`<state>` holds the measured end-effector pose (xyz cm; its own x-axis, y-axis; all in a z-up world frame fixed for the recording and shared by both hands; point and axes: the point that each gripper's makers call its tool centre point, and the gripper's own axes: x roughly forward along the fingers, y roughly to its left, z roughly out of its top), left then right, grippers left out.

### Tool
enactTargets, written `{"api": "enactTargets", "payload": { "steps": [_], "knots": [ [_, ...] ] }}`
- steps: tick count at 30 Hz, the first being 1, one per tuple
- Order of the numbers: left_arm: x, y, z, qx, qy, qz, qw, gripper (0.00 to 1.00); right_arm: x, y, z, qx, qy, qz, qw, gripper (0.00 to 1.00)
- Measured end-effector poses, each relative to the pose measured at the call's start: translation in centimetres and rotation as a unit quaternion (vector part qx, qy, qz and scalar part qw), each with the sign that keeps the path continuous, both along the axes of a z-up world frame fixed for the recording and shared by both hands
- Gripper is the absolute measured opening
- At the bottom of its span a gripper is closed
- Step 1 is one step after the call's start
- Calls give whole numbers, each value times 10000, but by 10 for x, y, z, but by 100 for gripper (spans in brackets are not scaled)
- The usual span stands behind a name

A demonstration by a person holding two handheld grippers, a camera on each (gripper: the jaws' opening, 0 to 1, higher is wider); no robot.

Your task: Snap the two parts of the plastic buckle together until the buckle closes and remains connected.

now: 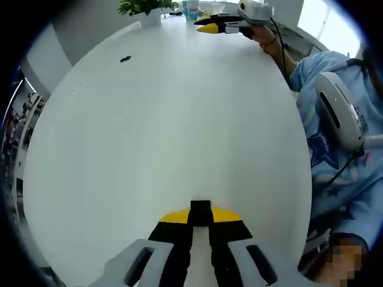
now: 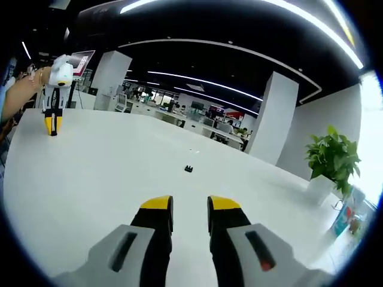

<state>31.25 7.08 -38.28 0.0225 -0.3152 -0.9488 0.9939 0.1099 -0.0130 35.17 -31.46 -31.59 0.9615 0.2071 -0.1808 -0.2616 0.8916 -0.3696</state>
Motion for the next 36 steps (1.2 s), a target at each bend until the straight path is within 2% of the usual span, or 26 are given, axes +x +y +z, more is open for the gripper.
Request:
{"api": "enactTargets", "payload": {
  "steps": [4,9,12,16,22,28,32,36],
  "knots": [
    [1,0,-1,-37,26,-47,10000,9,5,11,-4,-24,115,152,9998,22],
    [4,1,-1,-11,84,-24,10000,9,11,22,-2,185,264,378,9988,23],
    [5,1,-1,6,115,16,9999,9,12,28,4,80,294,464,9985,23],
    [5,0,-3,-6,146,27,9999,9,19,45,-3,-135,673,827,9942,24],
    [4,-1,-4,-15,172,14,9999,10,42,36,11,-378,709,762,9939,25],
    [3,-2,-5,-25,183,83,9998,10,61,33,19,-264,826,799,9930,25],
    [2,-2,-5,8,198,82,9998,10,80,30,19,-343,994,748,9916,24],
    [1,-3,-6,59,222,110,9997,10,102,32,12,-255,1354,769,9875,24]
  ]
}}
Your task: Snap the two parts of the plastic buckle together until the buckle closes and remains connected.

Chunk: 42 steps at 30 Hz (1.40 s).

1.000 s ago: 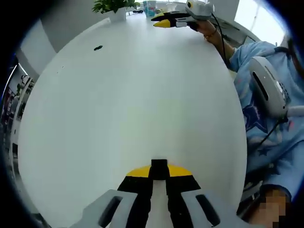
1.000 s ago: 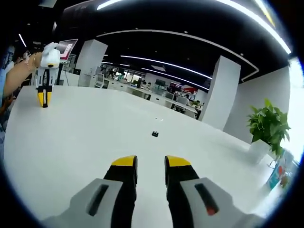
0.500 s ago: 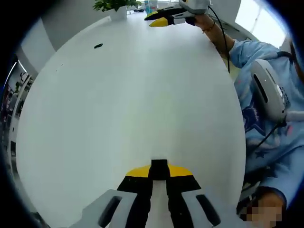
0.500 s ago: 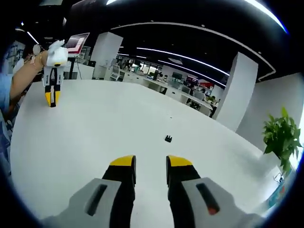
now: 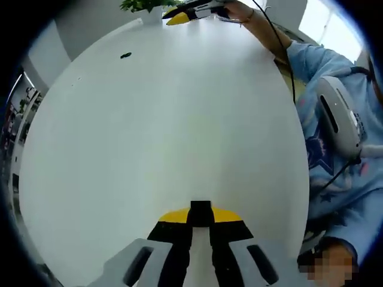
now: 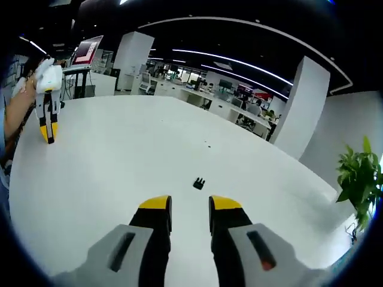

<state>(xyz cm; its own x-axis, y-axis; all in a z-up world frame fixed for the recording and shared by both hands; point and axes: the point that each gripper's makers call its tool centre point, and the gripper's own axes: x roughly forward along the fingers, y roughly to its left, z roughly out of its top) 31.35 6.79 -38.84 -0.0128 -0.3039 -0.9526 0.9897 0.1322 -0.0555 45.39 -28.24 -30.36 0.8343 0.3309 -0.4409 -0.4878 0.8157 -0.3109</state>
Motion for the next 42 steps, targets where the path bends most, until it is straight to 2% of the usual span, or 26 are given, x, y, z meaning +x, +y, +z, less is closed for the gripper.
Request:
{"api": "enactTargets", "payload": {
  "steps": [2,4,7,10,14,18,21,25,29,35,36,42],
  "knots": [
    [0,0,0,20,5,-1,10000,10,12,1,-6,58,234,-30,9997,24],
    [0,0,0,41,19,23,10000,10,24,0,-14,-57,511,-103,9986,24],
    [0,0,0,58,31,31,10000,10,43,0,-22,-123,685,-213,9973,24],
    [-1,0,0,34,52,56,10000,10,60,3,-34,19,1098,-327,9934,25],
    [0,1,0,19,72,99,9999,10,79,9,-41,144,1307,-466,9902,25],
    [-1,1,0,54,42,78,9999,10,93,9,-52,26,1640,-659,9843,26],
    [-1,1,1,52,46,75,9999,10,102,10,-58,76,1825,-820,9797,25],
    [-2,2,1,32,61,98,9999,10,103,9,-66,-134,1991,-923,9755,25],
    [-3,3,1,9,44,89,10000,10,102,14,-67,-10,2089,-893,9738,25],
    [-3,3,2,14,51,95,9999,10,101,8,-79,-169,2313,-984,9678,22],
    [-3,3,2,17,50,95,9999,10,102,8,-77,-62,2333,-978,9675,20],
    [-3,3,2,17,64,97,9999,10,101,7,-79,19,2437,-882,9658,18]
  ]
}}
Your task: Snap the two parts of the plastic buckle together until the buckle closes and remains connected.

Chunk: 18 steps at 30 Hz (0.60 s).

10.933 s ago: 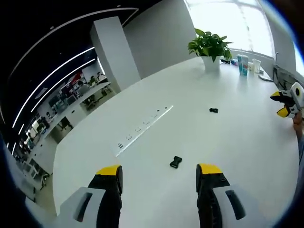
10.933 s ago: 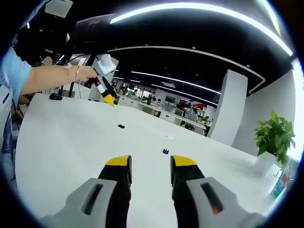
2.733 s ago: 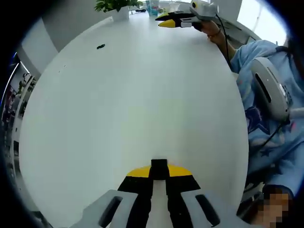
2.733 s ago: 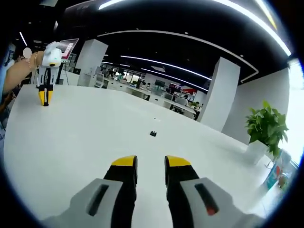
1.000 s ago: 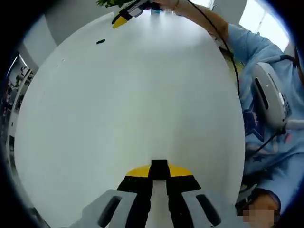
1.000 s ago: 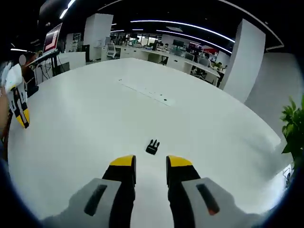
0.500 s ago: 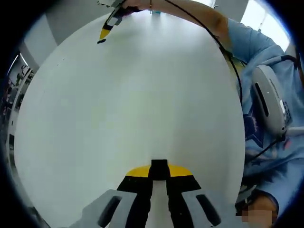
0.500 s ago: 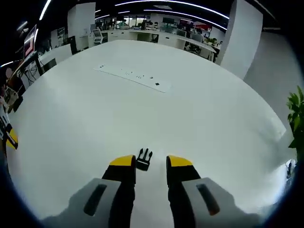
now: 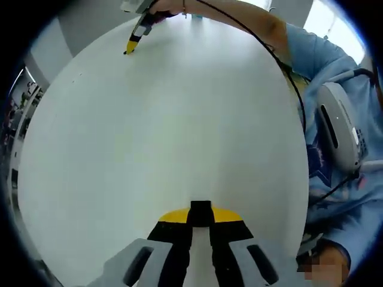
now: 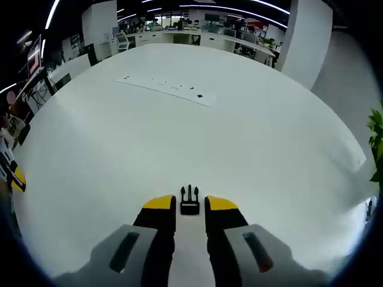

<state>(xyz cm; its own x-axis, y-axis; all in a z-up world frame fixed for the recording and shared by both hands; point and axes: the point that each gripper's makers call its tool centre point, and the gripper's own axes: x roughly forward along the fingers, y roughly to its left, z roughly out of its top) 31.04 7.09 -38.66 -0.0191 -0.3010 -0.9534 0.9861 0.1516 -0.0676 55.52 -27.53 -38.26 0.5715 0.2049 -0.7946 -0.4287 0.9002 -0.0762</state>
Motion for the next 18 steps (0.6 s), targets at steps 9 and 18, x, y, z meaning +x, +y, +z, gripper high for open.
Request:
{"api": "enactTargets", "payload": {
  "steps": [9,18],
  "knots": [
    [2,0,0,-25,20,12,10000,10,-6,-2,-3,158,108,295,9994,16],
    [1,-1,0,-8,36,50,10000,10,3,-6,-3,99,121,663,9977,12]
  ]
}}
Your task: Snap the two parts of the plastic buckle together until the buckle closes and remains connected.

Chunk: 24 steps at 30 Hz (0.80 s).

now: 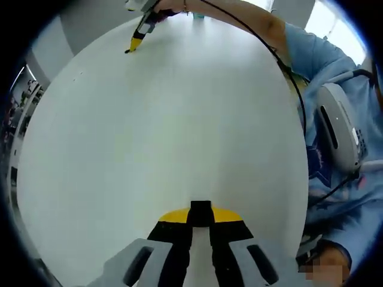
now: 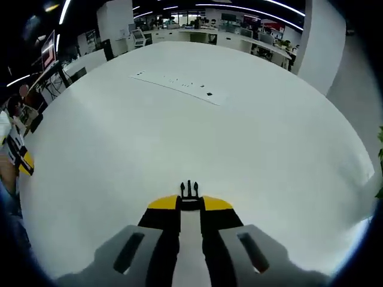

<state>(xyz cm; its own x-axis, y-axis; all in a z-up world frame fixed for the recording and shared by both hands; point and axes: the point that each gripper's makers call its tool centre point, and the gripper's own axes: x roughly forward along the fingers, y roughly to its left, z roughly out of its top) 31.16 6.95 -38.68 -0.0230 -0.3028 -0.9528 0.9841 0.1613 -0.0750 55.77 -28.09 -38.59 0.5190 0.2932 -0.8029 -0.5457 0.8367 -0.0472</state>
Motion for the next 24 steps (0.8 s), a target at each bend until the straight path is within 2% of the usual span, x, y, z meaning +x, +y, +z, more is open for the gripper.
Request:
{"api": "enactTargets", "payload": {
  "steps": [6,10,12,15,19,24],
  "knots": [
    [1,0,0,52,3,-3,10000,10,4,0,1,-83,24,265,9996,12],
    [1,1,0,73,15,4,10000,10,-11,7,0,-103,17,424,9990,12],
    [1,1,0,86,25,12,10000,10,-24,13,-2,-94,2,584,9982,12],
    [1,2,0,113,35,5,9999,10,-23,12,-1,-92,24,707,9975,11],
    [1,3,0,152,36,2,9999,10,-35,18,-1,-196,76,966,9951,11],
    [0,4,-1,188,39,-23,9998,10,-39,20,0,-277,129,1152,9929,11]
  ]
}}
